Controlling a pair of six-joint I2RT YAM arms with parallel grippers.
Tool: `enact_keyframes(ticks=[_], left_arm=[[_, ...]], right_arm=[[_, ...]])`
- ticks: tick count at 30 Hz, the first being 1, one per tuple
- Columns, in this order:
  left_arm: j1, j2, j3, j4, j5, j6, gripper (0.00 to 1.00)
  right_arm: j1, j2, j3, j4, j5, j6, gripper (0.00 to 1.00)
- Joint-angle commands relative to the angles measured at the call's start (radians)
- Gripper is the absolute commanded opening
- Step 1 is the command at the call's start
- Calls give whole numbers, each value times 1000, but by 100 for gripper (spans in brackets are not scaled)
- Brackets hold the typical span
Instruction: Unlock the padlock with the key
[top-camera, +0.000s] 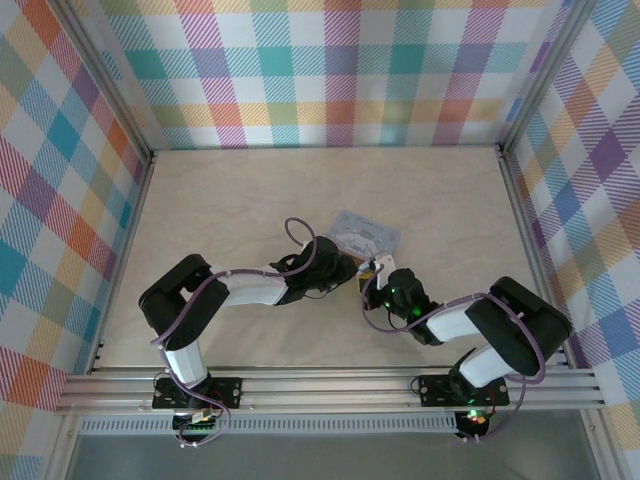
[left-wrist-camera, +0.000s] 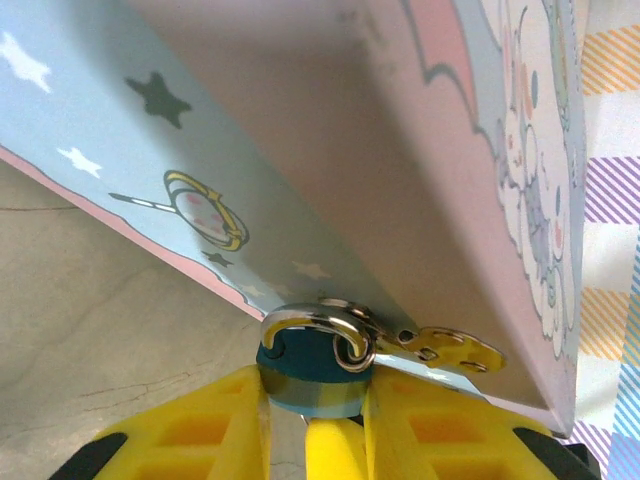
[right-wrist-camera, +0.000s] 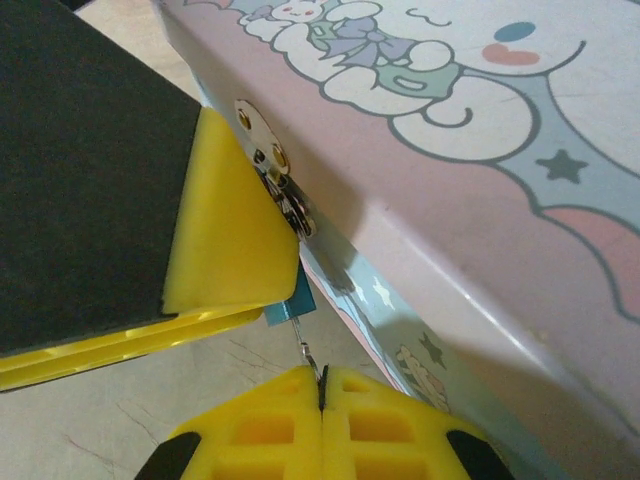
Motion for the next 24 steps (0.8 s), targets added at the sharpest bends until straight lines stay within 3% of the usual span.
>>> enact_keyframes(ticks=[1,20,24], left_arm=[[-16,14,22,13,66,-10,27],[-20,14,15,32,74,-22,27],[-13,0,2,33,63,-18,28]], right_arm=[[-7,4,50,108,-19,32,0],[-71,23,107,158,-68,92,0],[-73,0,96,85,-57,110,0]])
